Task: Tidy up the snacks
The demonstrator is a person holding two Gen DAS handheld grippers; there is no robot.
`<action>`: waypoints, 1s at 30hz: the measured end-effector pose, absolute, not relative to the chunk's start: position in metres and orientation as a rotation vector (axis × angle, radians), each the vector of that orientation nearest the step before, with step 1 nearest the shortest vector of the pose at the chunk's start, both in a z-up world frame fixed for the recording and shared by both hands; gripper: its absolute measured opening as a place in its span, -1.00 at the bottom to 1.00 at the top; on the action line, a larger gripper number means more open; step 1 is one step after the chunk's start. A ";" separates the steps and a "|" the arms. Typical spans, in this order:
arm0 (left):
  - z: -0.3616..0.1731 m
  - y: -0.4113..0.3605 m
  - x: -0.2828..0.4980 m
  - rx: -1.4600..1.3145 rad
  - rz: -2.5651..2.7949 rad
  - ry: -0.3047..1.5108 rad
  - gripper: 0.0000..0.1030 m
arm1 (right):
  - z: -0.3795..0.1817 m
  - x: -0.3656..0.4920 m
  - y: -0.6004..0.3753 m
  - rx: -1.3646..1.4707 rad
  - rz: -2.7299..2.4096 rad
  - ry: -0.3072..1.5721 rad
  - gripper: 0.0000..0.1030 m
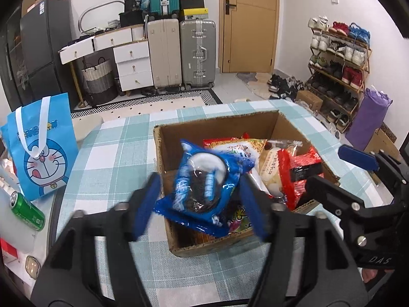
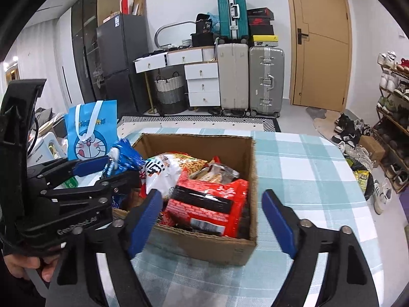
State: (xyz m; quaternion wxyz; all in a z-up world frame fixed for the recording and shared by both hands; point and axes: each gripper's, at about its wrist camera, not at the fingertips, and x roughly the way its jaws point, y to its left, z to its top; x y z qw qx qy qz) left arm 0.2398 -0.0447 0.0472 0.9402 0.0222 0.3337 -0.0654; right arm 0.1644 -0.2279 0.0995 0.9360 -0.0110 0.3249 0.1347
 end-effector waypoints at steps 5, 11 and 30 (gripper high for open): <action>0.061 -0.042 0.222 0.046 -0.125 0.634 0.64 | 0.102 0.155 -0.241 0.007 0.263 0.662 0.89; 0.071 -0.035 0.198 0.034 -0.109 0.622 0.89 | 0.106 0.143 -0.246 0.027 0.279 0.658 0.94; 0.053 -0.012 0.126 -0.010 -0.089 0.551 0.98 | 0.103 0.086 -0.237 -0.016 0.354 0.531 0.99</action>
